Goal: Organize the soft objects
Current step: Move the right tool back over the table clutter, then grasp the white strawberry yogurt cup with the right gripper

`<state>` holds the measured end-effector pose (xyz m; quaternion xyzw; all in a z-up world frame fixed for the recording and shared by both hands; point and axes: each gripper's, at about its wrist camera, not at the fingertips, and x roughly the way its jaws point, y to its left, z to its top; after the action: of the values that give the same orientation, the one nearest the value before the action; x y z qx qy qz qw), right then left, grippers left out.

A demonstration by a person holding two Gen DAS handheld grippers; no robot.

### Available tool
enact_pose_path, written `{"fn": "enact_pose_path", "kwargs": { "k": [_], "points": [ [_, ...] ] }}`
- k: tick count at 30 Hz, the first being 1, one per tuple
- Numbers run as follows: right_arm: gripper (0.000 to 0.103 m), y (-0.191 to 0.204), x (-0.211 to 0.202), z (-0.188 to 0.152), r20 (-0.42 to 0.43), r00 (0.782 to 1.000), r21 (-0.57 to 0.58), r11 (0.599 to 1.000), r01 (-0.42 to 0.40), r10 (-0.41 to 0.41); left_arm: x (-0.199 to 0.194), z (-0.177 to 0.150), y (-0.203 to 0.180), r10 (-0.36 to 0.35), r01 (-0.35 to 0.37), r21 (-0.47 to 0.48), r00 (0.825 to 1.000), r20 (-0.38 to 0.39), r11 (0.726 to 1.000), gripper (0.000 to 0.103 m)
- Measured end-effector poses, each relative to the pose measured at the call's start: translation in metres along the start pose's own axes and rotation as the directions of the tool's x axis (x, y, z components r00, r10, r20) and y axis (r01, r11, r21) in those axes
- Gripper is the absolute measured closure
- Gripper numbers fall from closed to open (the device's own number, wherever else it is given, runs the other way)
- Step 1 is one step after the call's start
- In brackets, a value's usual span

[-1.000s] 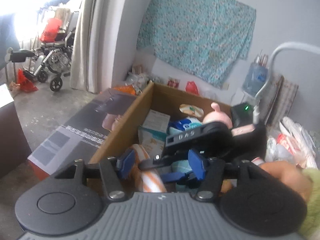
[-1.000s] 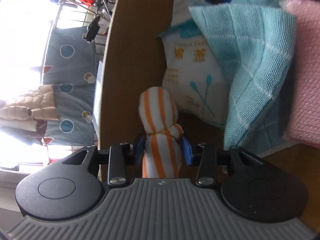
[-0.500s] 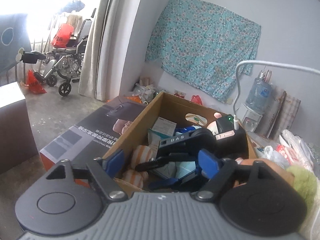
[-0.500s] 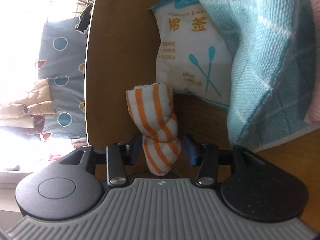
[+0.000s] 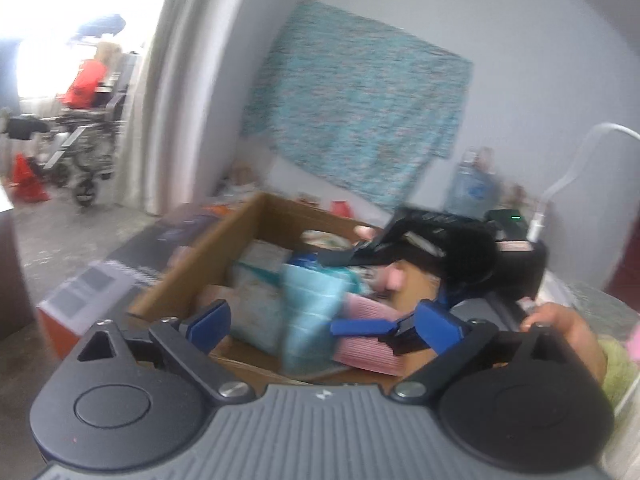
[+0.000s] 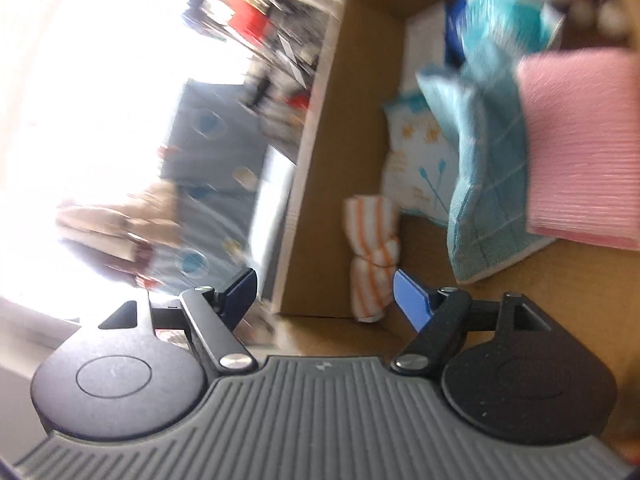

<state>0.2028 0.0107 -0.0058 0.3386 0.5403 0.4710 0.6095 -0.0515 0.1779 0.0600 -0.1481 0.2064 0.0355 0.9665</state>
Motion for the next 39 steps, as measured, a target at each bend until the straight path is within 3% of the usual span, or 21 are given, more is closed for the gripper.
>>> {"fn": "enact_pose_path", "kwargs": {
  "k": [4,7,10,12,15,19,21,23,27,31,34,39],
  "points": [
    [0.020,-0.005,-0.089,-0.038,0.149,0.977,-0.075,0.987,-0.141,0.151,0.002,-0.010,-0.036,-0.149,0.151,0.056,0.988,-0.042,0.987,0.002],
    [0.019,-0.010,-0.154,-0.069,0.288,0.947,-0.141,0.985,-0.101,0.139,0.004,-0.020,-0.070,-0.239,0.247,0.129,0.968,-0.076,0.960,0.001],
    [0.019,-0.022,-0.208,-0.094,0.394,0.912,-0.149,0.987,-0.061,0.115,0.009,-0.033,-0.107,-0.335,0.354,0.184,0.934,-0.125,0.917,0.001],
    [0.019,-0.032,-0.242,-0.113,0.485,0.872,-0.135,0.991,-0.001,0.067,0.016,-0.045,-0.127,-0.381,0.411,0.204,0.908,-0.171,0.888,0.001],
    [0.018,-0.054,-0.287,-0.141,0.605,0.796,-0.087,0.993,0.079,-0.010,0.031,-0.066,-0.158,-0.418,0.466,0.233,0.880,-0.226,0.854,0.001],
    [0.018,-0.082,-0.319,-0.165,0.703,0.694,0.008,0.977,0.211,-0.155,0.056,-0.092,-0.198,-0.451,0.521,0.247,0.844,-0.290,0.817,0.001],
    [0.018,-0.094,-0.327,-0.170,0.726,0.645,0.060,0.956,0.288,-0.240,0.070,-0.104,-0.214,-0.467,0.542,0.259,0.832,-0.301,0.799,0.001],
    [0.018,-0.107,-0.327,-0.173,0.735,0.607,0.092,0.931,0.353,-0.303,0.085,-0.115,-0.232,-0.463,0.545,0.286,0.831,-0.309,0.788,0.001],
    [0.018,-0.122,-0.322,-0.157,0.715,0.551,0.138,0.860,0.491,-0.430,0.110,-0.137,-0.258,-0.457,0.567,0.321,0.814,-0.358,0.758,0.004],
    [0.016,-0.131,-0.307,-0.119,0.660,0.509,0.134,0.753,0.644,-0.553,0.126,-0.150,-0.264,-0.447,0.582,0.329,0.799,-0.402,0.743,0.004],
    [0.016,-0.139,-0.306,-0.095,0.613,0.488,0.116,0.682,0.722,-0.621,0.133,-0.154,-0.260,-0.436,0.581,0.314,0.793,-0.425,0.751,0.004],
    [0.016,-0.156,-0.295,-0.072,0.551,0.469,0.096,0.610,0.787,-0.691,0.145,-0.158,-0.252,-0.428,0.585,0.284,0.778,-0.460,0.760,0.005]
  ]
}}
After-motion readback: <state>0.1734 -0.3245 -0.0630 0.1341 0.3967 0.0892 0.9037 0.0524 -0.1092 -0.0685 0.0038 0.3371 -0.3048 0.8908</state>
